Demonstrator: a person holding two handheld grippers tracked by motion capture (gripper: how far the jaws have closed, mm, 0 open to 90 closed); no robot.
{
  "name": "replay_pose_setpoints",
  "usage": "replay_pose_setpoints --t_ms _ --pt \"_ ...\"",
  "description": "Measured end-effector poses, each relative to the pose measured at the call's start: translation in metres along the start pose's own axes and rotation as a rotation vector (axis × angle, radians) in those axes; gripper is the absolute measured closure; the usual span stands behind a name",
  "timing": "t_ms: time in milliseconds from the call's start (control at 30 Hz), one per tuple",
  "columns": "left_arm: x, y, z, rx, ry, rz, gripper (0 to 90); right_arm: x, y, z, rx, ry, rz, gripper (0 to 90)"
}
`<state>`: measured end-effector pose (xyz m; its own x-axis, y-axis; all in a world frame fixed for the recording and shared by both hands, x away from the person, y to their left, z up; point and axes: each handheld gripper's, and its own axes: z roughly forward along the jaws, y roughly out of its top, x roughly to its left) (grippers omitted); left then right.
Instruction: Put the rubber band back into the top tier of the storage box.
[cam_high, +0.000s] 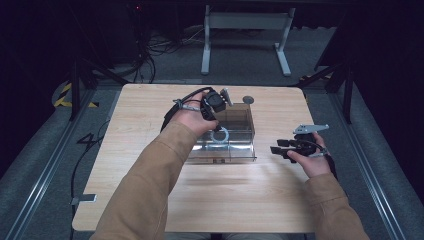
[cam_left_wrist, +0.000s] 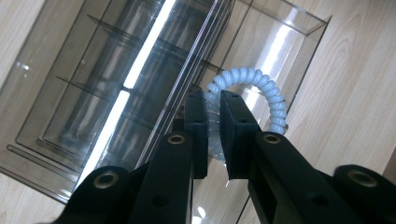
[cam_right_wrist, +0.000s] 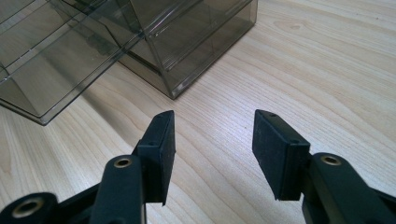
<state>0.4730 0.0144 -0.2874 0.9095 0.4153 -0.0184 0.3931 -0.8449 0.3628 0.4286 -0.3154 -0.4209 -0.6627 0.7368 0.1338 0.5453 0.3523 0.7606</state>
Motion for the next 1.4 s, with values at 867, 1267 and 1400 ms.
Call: replay_pose_setpoints --t_ms 867,1267,1400 --pt "-0.006 0.0 0.026 0.053 0.04 0.041 82.2 -0.001 0.0 -0.001 0.0 0.004 0.003 50.6" --pt "-0.006 -0.003 0.035 0.057 0.038 0.032 82.3 -0.001 0.0 0.0 0.002 0.003 0.004 50.6" --pt "-0.006 -0.004 0.038 0.061 0.038 0.03 82.3 -0.001 0.0 0.0 0.003 0.005 0.004 50.6"
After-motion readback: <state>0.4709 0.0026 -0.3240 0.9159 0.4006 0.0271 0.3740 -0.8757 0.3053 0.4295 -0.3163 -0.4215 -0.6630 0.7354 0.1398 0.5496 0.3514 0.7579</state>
